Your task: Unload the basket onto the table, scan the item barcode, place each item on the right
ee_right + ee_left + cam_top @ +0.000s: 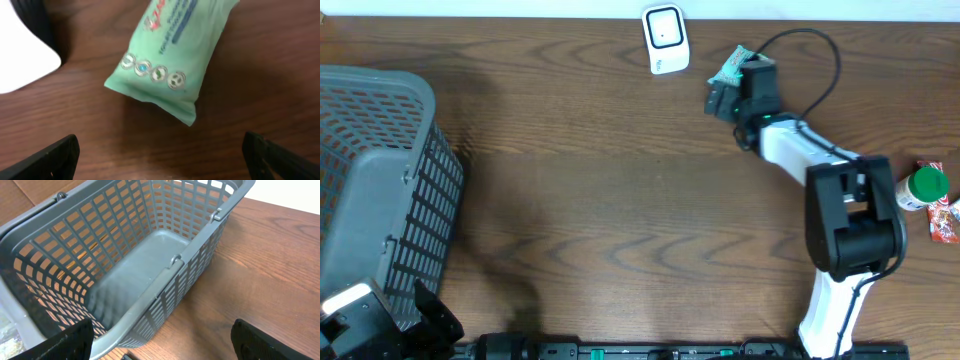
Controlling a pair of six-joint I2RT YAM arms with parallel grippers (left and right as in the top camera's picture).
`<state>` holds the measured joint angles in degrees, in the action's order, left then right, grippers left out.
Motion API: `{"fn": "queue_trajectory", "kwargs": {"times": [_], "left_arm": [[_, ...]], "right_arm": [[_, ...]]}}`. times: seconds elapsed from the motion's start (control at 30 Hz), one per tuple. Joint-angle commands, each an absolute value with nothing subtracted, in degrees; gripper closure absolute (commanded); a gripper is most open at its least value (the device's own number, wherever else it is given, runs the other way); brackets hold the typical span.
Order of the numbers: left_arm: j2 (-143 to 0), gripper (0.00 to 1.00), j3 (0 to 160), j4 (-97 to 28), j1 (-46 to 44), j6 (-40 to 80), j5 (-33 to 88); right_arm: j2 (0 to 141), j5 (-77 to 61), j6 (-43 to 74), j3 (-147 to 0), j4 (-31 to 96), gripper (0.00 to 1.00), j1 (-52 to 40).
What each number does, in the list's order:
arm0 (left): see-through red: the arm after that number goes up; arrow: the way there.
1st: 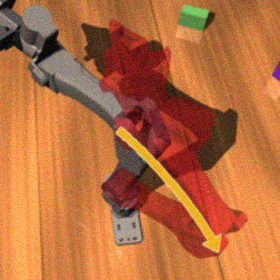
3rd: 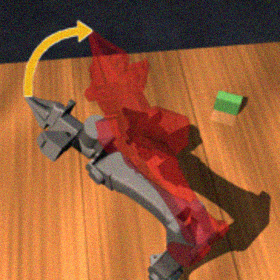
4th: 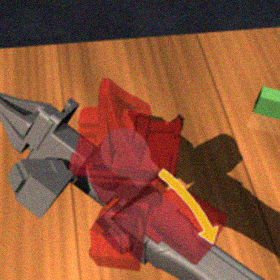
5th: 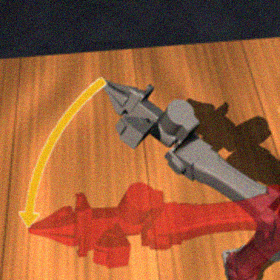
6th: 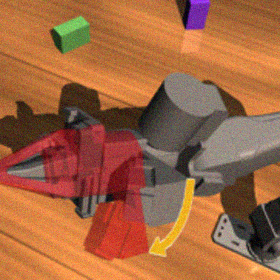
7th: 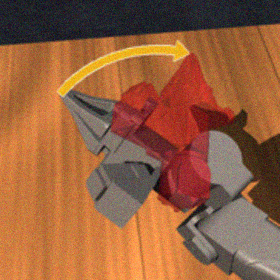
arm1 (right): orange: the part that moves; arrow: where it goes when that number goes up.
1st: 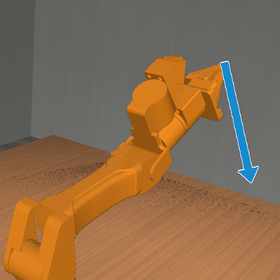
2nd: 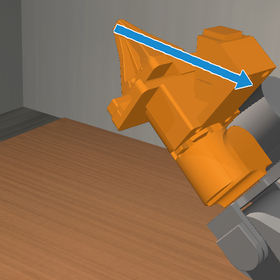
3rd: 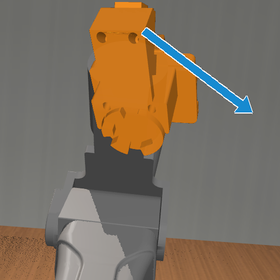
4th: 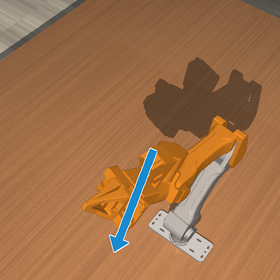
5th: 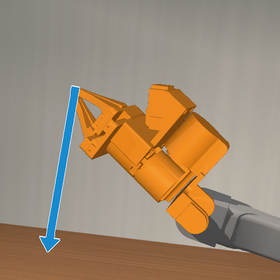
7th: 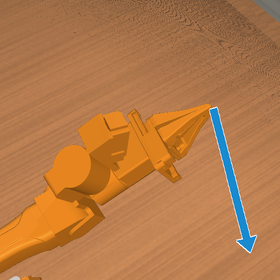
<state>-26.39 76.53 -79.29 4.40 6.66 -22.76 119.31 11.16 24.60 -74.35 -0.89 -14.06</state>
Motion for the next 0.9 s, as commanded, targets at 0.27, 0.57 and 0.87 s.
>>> {"fn": "queue_trajectory", "kwargs": {"times": [0.27, 0.57, 0.87], "left_arm": [[-26.0, 0.12, 76.71, -79.31, 4.6, 6.76, -22.92], [-26.0, 0.12, 76.71, -79.31, 4.6, 6.76, -22.92], [-26.0, 0.12, 76.71, -79.31, 4.6, 6.76, -22.92]], "right_arm": [[129.34, 45.06, 23.73, -81.56, -6.83, 0.01, -22.41], [138.72, 47.64, 31.81, -96.99, 7.7, 0.01, -21.98], [143.83, 33.1, 40.1, -97.82, 9.91, 0.01, -17.69]]}}
